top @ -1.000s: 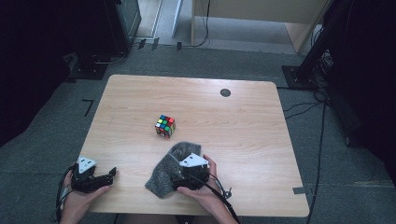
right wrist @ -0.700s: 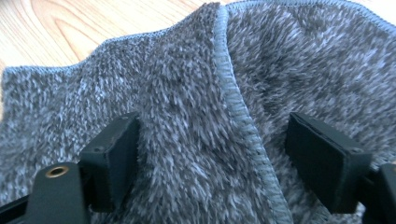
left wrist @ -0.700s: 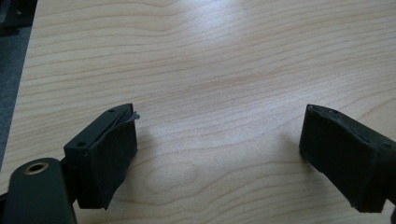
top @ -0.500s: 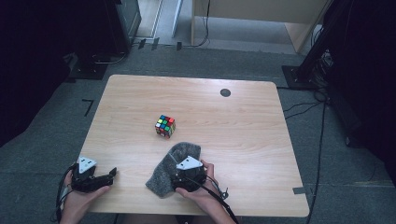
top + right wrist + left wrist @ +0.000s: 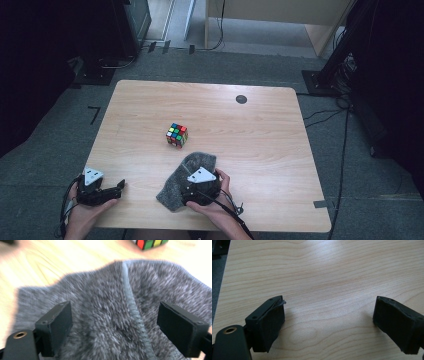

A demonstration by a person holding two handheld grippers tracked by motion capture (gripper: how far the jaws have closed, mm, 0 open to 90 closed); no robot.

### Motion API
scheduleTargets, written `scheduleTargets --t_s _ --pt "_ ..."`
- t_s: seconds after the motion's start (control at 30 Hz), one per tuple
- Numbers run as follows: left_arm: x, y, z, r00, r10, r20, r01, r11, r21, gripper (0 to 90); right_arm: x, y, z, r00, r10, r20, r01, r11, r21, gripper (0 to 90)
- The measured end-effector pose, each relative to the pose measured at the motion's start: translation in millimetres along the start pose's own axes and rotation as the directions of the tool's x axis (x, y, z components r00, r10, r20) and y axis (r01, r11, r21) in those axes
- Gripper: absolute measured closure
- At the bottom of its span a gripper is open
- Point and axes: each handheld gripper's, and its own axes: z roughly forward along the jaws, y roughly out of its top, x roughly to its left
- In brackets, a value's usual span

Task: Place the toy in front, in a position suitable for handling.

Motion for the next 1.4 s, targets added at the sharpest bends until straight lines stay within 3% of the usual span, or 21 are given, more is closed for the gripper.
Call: scheduleTargets --t_s 0.1,0.27,0.4,0.5,0.6,0.77,0.97,1.07,1.1,1.2,1.37,1.4 --pt "-0.1 -0.3 -0.3 1.0000 0.003 0.002 -0.003 1.0000 0.001 10.9 -1.6 -2.6 4.9 0.9993 0.036 -0.009 -0.036 0.999 0.021 13.3" --pt "-0.8 0.2 0.1 1.0000 0.003 0.001 -0.003 1.0000 0.001 10.8 -1.3 -3.9 4.3 0.9992 0.040 -0.009 -0.040 0.999 0.033 17.9" --pt "-6.1 7.7 -2.3 0.9981 -0.043 0.045 0.042 0.9987 0.030 13.5 -6.7 -4.3 0.2 0.9994 0.027 -0.022 -0.026 0.999 0.022 41.3" --pt "-15.8 16.9 -3.0 0.9976 -0.032 0.061 0.031 0.9994 0.016 13.5 -11.5 -7.4 -4.3 0.9985 0.025 -0.048 -0.025 1.000 0.003 66.1" --pt "-25.5 27.4 -4.7 0.9949 -0.039 0.093 0.040 0.9991 -0.014 13.5 -18.1 -11.1 -10.8 0.9969 0.026 -0.074 -0.026 1.000 0.002 73.4" --pt "-43.5 40.3 2.8 0.9918 -0.017 0.126 0.019 0.9998 -0.011 13.6 -30.2 -18.3 -30.0 0.9976 0.032 -0.061 -0.035 0.998 -0.044 75.4" --pt "-61.5 56.3 17.7 0.9910 0.018 0.133 -0.016 0.9997 -0.018 13.5 -53.8 -22.9 -66.8 0.9961 0.072 -0.051 -0.078 0.990 -0.119 75.2" --pt "-66.4 62.6 23.7 0.9904 0.028 0.135 -0.025 0.9994 -0.022 13.6 -60.8 -25.0 -79.3 0.9969 0.077 -0.017 -0.078 0.988 -0.129 74.9" --pt "-68.7 65.8 26.9 0.9898 0.030 0.140 -0.027 0.9994 -0.022 13.5 -67.3 -28.3 -91.0 0.9963 0.085 0.016 -0.082 0.986 -0.146 74.8" --pt "-76.1 74.7 36.7 0.9893 0.037 0.141 -0.035 0.9991 -0.023 13.3 -76.8 -34.5 -103.5 0.9915 0.123 0.042 -0.115 0.980 -0.160 74.8" --pt "-89.6 87.0 52.1 0.9898 0.026 0.140 -0.021 0.9991 -0.036 13.4 -86.4 -43.7 -110.8 0.9898 0.109 0.091 -0.093 0.980 -0.173 74.6" --pt "-95.1 89.8 56.6 0.9892 0.015 0.146 -0.009 0.9991 -0.041 13.4 -90.4 -48.3 -111.7 0.9862 0.098 0.133 -0.072 0.979 -0.189 74.4"
